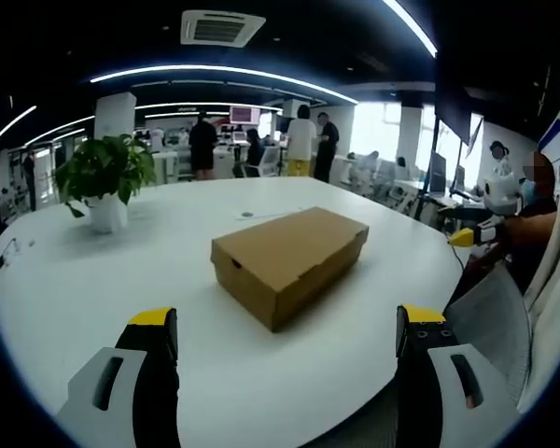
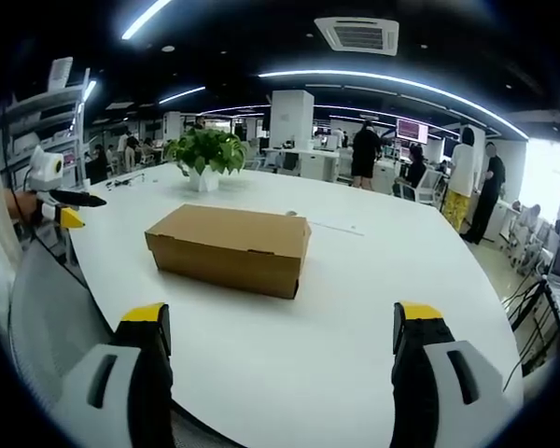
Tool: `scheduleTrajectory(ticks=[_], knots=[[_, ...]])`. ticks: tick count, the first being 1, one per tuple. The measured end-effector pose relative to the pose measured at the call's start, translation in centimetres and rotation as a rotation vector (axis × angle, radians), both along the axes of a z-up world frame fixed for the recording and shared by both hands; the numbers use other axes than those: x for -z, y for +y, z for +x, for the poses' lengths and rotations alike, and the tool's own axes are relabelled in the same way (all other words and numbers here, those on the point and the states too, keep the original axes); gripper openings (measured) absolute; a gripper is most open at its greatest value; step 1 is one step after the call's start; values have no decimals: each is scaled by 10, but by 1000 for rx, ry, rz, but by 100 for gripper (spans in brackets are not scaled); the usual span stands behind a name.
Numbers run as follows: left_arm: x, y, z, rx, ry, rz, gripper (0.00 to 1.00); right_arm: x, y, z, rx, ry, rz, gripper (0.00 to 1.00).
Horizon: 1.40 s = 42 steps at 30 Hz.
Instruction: Operate the shoe box by opening the lid, removing the specified soft item, and placing it in the target area until the item is outside and the box remains undamaged.
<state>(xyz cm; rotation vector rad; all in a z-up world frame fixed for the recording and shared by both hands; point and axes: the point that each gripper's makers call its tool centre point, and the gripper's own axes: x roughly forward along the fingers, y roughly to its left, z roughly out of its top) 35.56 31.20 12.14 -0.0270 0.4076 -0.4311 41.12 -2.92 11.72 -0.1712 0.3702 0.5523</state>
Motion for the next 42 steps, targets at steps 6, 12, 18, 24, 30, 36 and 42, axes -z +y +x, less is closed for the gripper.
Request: scheduleTrajectory(ticks=[6,12,18,24,30,36,42], knots=[[1,-1,1,1,3,0,99,-1,3,0,-10,2,-4,94],[5,-5,-2,10,18,-2,99,0,5,-1,-15,6,-1,94],[7,-7,-3,15,21,1,99,0,5,-2,-19,9,2,94],[6,-8,-2,17,20,6,99,1,5,-2,-18,13,5,94],[6,-8,2,20,23,21,98,0,6,1,-28,10,6,93],[7,-3,5,3,33,38,97,0,9,5,-49,18,7,92],[10,0,9,-14,48,65,94,2,14,12,-84,23,-3,92]])
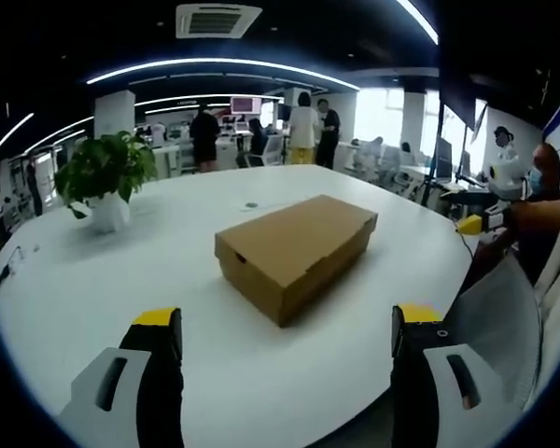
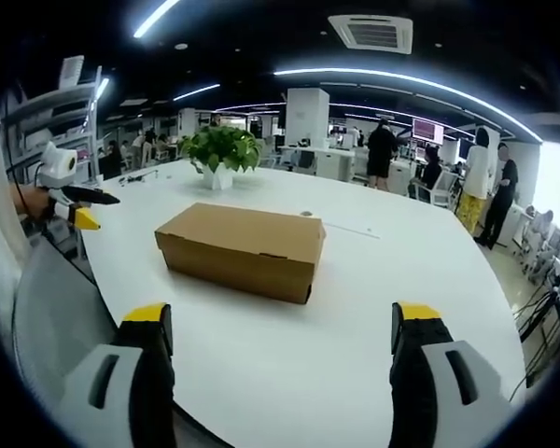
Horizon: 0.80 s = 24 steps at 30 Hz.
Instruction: Operate the shoe box by opening the lid, removing the specified soft item, and placing it in the target area until the item is outside and the box remains undamaged.
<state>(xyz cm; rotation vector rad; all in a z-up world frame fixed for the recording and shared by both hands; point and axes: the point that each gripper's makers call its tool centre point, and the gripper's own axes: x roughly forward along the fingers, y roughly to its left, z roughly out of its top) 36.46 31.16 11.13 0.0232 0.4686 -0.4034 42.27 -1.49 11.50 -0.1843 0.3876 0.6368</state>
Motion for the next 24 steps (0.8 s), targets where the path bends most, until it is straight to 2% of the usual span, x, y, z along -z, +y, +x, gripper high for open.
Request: scheduleTrajectory(ticks=[8,19,24], knots=[[8,-1,8,-14,26,23,91,2,6,14,-54,15,3,91],[14,-4,21,-46,22,30,90,8,15,35,-140,33,-13,86],[14,-3,29,-54,16,33,91,16,19,44,-188,46,-40,85]])
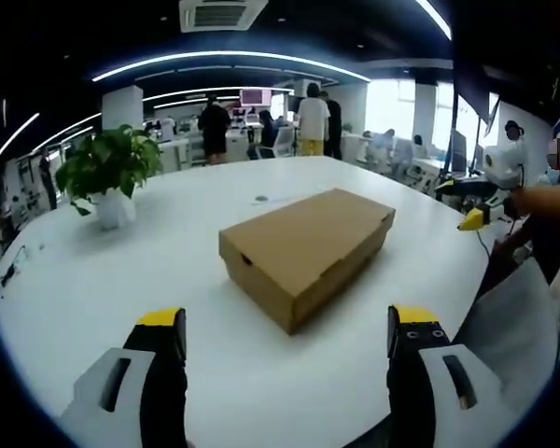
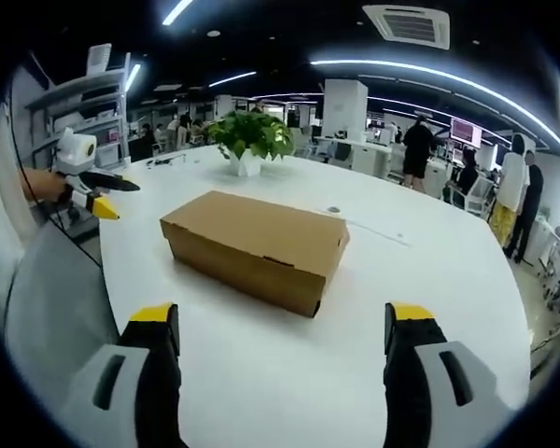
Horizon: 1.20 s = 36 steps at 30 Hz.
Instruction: Operate the shoe box by opening the lid, removing the specified soft item, and placing it in the target area until the item is outside and the box remains undamaged.
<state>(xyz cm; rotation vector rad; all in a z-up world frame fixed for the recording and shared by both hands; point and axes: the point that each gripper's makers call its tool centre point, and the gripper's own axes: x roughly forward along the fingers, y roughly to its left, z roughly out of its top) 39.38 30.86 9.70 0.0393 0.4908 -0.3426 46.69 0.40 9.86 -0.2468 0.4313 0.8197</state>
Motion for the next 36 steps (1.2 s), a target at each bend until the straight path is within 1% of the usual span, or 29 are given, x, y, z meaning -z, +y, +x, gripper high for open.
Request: scheduleTrajectory(ticks=[3,4,7,12,14,18,22,27,32,36], knots=[[-1,2,6,-15,-6,-10,90,3,2,5,-18,3,-3,85],[-1,2,9,-21,-6,-19,90,6,2,11,-26,12,-7,84],[-1,0,14,-25,-5,-26,89,8,4,17,-47,8,-11,84],[2,-6,22,6,-4,7,88,10,7,30,-68,16,-13,83],[2,-6,25,8,-5,6,87,9,9,36,-79,15,-14,83],[6,-5,31,13,6,16,85,12,13,46,-117,17,-27,79],[14,-1,39,3,23,18,84,16,19,55,-147,28,-45,78],[18,-5,49,-13,36,10,83,25,23,64,-183,42,-69,76],[25,-11,56,-1,53,13,83,32,28,70,-213,51,-94,74],[31,-16,60,10,65,4,85,35,33,76,-234,51,-100,71]])
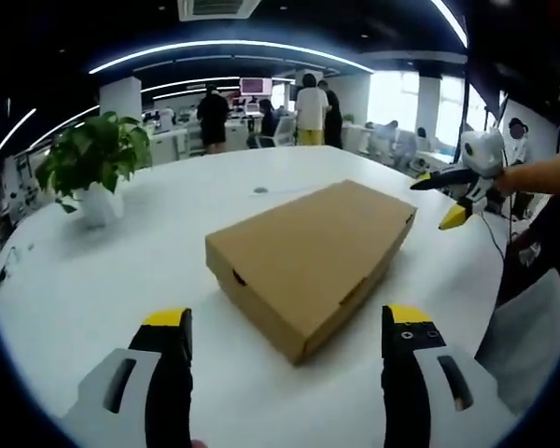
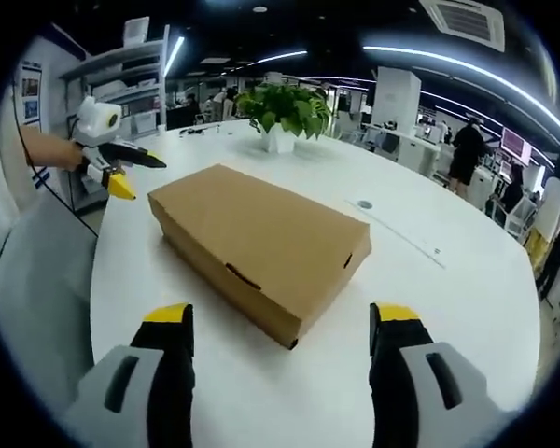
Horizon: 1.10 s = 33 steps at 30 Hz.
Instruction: Operate the shoe box by opening the lid, removing the specified soft item, and placing it in the target area until the item is outside and the box remains undamaged.
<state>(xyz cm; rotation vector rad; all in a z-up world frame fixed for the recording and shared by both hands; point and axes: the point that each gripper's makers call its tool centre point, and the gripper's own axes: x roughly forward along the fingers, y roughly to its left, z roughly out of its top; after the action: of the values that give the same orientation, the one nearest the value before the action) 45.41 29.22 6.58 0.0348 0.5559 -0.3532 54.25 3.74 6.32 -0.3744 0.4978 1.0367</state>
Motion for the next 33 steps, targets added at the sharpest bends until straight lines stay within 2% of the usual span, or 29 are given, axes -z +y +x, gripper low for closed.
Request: scheduleTrajectory(ticks=[3,11,21,29,33], knots=[[3,-3,3,4,1,16,85,4,3,4,-23,-3,-14,70],[9,-6,14,-8,-3,4,81,8,8,14,-44,-1,-30,66],[21,-12,17,-14,23,3,73,17,15,24,-65,-2,-47,52],[29,-16,22,-33,46,-16,67,24,23,20,-94,42,-49,48],[31,-21,21,-29,50,-21,64,25,23,20,-88,53,-41,49]])
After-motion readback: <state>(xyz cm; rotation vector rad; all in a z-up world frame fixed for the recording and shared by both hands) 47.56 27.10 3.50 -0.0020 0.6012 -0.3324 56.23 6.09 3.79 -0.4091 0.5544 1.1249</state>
